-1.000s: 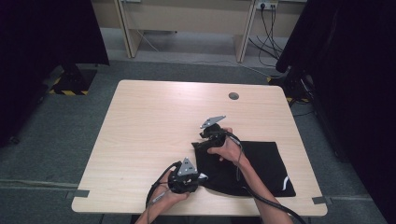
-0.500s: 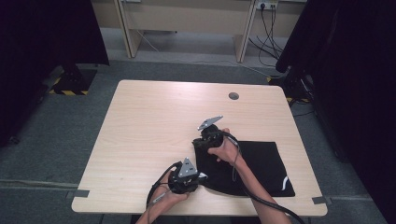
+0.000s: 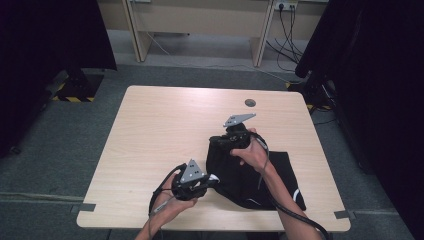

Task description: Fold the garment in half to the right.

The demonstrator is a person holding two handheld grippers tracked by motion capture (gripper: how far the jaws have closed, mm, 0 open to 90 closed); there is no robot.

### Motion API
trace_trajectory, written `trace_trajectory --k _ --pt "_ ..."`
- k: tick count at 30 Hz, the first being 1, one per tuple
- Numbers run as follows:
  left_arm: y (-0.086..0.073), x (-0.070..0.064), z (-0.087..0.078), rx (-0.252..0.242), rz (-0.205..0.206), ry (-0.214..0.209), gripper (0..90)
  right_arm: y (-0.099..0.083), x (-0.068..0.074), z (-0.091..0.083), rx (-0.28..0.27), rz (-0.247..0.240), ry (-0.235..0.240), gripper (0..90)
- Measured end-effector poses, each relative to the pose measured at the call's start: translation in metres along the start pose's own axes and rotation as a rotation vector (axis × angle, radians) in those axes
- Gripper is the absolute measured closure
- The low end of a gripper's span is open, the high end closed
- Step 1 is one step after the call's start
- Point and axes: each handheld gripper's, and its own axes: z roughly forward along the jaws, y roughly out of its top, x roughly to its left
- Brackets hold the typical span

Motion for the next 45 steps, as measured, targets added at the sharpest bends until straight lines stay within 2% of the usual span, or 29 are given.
trace_trajectory --k 1,2,4,7,10,14,18,25,29,34,42,44,45 --pt "0.004 0.000 -0.001 0.010 0.012 0.010 77.0 0.001 -0.001 -0.003 -0.002 0.003 -0.003 85.8" --pt "0.007 -0.001 -0.001 0.013 0.020 -0.010 77.0 0.003 -0.001 -0.006 -0.003 -0.002 -0.008 85.8" --pt "0.015 -0.002 0.000 0.028 0.035 -0.009 77.0 0.005 -0.003 -0.013 -0.008 -0.002 -0.015 85.8" --pt "0.027 -0.006 0.003 0.029 0.041 -0.045 77.0 0.005 -0.006 -0.024 -0.016 -0.004 -0.028 85.9" --pt "0.041 -0.010 0.007 0.034 0.065 -0.038 76.9 0.003 -0.009 -0.037 -0.027 -0.003 -0.042 85.8" --pt "0.060 -0.021 0.021 0.050 0.110 -0.056 76.8 -0.002 -0.016 -0.057 -0.037 0.002 -0.065 85.9" --pt "0.078 -0.034 0.034 0.055 0.161 -0.052 76.8 -0.011 -0.023 -0.077 -0.046 0.015 -0.090 85.8" --pt "0.099 -0.053 0.061 0.050 0.188 -0.090 76.8 -0.032 -0.039 -0.116 -0.077 0.051 -0.140 85.8" --pt "0.104 -0.062 0.079 0.065 0.199 -0.107 76.7 -0.048 -0.049 -0.130 -0.064 0.071 -0.171 85.8" --pt "0.102 -0.068 0.101 0.084 0.186 -0.136 76.6 -0.069 -0.061 -0.139 -0.041 0.110 -0.196 85.8" --pt "0.085 -0.075 0.132 0.088 0.129 -0.164 75.1 -0.096 -0.076 -0.134 0.023 0.151 -0.222 85.0" --pt "0.082 -0.077 0.138 0.085 0.130 -0.184 73.0 -0.100 -0.078 -0.133 0.046 0.154 -0.240 82.2" --pt "0.080 -0.078 0.141 0.081 0.126 -0.193 71.0 -0.101 -0.078 -0.133 0.061 0.147 -0.258 77.8"
